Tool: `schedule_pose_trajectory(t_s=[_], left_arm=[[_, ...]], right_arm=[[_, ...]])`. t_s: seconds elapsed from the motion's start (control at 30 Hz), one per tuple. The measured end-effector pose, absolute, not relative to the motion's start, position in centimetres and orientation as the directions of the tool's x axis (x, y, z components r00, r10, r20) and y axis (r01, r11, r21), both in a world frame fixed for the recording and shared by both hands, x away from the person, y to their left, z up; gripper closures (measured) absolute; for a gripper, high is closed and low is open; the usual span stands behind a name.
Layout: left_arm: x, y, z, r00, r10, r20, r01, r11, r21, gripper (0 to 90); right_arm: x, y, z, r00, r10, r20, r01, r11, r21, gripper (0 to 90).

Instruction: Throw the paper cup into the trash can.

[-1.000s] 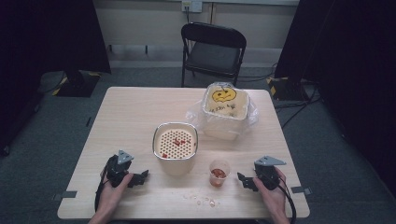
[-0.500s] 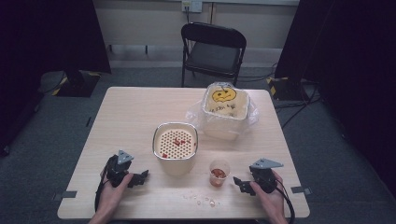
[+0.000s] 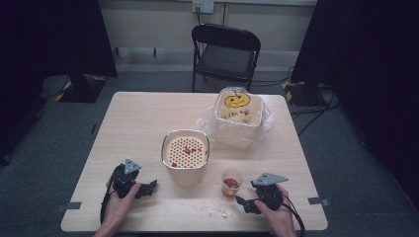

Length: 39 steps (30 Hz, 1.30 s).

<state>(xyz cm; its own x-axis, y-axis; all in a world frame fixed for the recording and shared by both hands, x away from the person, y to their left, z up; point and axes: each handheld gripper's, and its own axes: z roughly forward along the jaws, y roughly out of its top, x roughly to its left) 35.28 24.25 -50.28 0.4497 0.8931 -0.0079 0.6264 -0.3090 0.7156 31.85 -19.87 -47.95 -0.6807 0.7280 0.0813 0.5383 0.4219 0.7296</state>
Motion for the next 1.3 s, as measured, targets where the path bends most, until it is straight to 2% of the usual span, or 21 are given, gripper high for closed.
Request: schedule_pose_trajectory(t_s=[0.27,0.6,0.7,0.73,0.9,1.1,1.3], left_arm=[[35.3,24.2,-50.3,0.450,0.893,-0.008,0.627,-0.309,0.715,0.0],[35.3,24.2,-50.3,0.450,0.893,-0.008,0.626,-0.309,0.716,0.1],[35.3,24.2,-50.3,0.448,0.894,-0.012,0.628,-0.305,0.716,0.1],[35.3,24.2,-50.3,0.448,0.894,-0.012,0.627,-0.305,0.716,0.1],[35.3,24.2,-50.3,0.448,0.894,-0.011,0.627,-0.306,0.716,0.2],[35.3,24.2,-50.3,0.448,0.894,-0.011,0.628,-0.305,0.716,0.2],[35.3,24.2,-50.3,0.448,0.894,-0.011,0.627,-0.306,0.716,0.2]], right_arm=[[32.1,-18.2,-47.6,-0.711,0.694,0.114,0.518,0.408,0.752,15.6],[33.3,-16.3,-47.6,-0.729,0.675,0.114,0.490,0.398,0.775,20.1],[33.6,-16.0,-47.9,-0.732,0.673,0.109,0.487,0.404,0.774,23.2],[33.7,-16.0,-47.9,-0.733,0.672,0.104,0.479,0.403,0.780,27.0],[34.0,-15.7,-48.0,-0.737,0.670,0.092,0.465,0.404,0.788,27.9],[34.2,-15.5,-47.8,-0.746,0.660,0.092,0.456,0.406,0.792,40.6],[34.5,-16.1,-47.3,-0.744,0.661,0.096,0.459,0.402,0.792,41.6]])
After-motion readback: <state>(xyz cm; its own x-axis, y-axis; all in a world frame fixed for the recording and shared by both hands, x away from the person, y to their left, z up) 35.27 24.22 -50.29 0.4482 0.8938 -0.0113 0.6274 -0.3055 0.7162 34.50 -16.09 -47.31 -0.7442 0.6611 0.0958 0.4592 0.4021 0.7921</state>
